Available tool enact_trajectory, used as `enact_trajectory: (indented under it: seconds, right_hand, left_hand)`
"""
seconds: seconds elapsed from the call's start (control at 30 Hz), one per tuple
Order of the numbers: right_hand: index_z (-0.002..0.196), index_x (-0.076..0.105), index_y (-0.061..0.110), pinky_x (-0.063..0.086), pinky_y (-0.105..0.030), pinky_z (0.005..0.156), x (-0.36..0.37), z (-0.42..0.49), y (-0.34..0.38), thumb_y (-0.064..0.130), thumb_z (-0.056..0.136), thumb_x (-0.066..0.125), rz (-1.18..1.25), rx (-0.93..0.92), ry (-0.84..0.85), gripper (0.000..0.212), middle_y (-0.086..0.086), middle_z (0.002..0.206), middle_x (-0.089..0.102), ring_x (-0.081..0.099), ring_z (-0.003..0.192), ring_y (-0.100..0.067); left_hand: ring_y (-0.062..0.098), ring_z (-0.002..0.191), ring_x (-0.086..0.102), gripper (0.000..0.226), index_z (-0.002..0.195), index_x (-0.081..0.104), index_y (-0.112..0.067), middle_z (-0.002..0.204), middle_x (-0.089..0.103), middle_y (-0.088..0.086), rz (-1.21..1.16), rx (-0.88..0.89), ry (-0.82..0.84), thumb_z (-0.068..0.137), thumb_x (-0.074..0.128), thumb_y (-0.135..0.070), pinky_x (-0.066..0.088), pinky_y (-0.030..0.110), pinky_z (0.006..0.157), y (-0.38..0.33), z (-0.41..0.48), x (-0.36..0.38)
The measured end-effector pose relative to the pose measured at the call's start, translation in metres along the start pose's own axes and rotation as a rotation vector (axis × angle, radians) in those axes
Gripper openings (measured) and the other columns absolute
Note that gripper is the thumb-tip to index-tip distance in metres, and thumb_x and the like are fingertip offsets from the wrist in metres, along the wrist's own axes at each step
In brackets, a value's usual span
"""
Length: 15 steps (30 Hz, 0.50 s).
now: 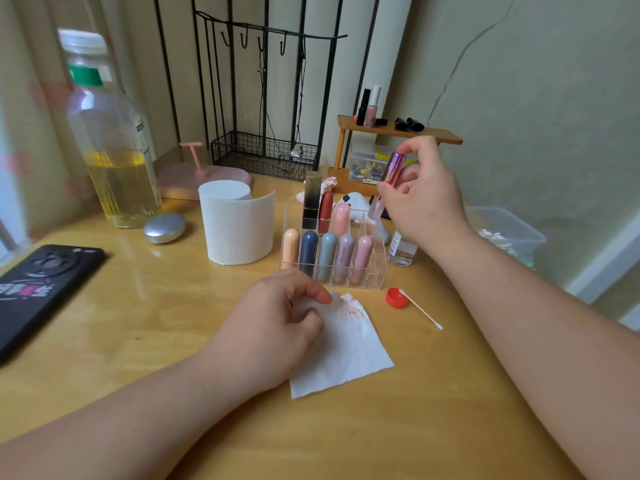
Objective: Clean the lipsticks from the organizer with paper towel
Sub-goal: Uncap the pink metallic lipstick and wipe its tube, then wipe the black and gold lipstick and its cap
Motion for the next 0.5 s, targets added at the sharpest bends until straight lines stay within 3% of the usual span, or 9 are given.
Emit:
enact_trajectory:
  seconds: [0.2,0.37,0.5]
  right_hand:
    - [0.101,0.048,0.028,0.050,-0.029,0.059,0.010,-0.002,-0.006,0.018,0.086,0.072,-0.124,-0.018,0.092,0.030,0.005,0.082,0.062,0.063,0.073,-0.018]
    - [0.098,0.055,0.025,0.041,-0.024,0.057,0.005,0.000,-0.001,0.020,0.086,0.070,-0.242,0.012,0.122,0.020,0.002,0.090,0.062,0.056,0.076,-0.015]
    - [0.100,0.060,0.022,0.049,-0.034,0.074,0.003,-0.003,0.008,0.026,0.085,0.070,-0.306,-0.068,0.043,0.018,0.003,0.103,0.060,0.055,0.095,-0.018]
  left_hand:
    - [-0.006,0.089,0.059,0.011,0.082,0.073,-0.030,0.086,0.068,-0.019,0.019,-0.018,-0.039,0.083,0.074,-0.019,0.037,0.003,0.074,0.001,0.001,-0.001]
    - [-0.006,0.073,0.057,0.017,0.074,0.067,-0.026,0.073,0.065,-0.015,0.009,-0.071,-0.088,0.079,0.075,-0.012,0.038,0.005,0.065,0.000,0.002,-0.001]
    - [-0.003,0.058,0.053,0.020,0.070,0.063,-0.024,0.060,0.059,-0.019,-0.010,-0.149,-0.114,0.078,0.070,-0.007,0.038,0.008,0.056,0.001,0.003,-0.006]
Point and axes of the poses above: each hand's wrist, its own z-axis towards the middle knuckle, its own x-axis out of the palm, y = z × x, the point moved 1 cm from there along z, towards the middle knuckle
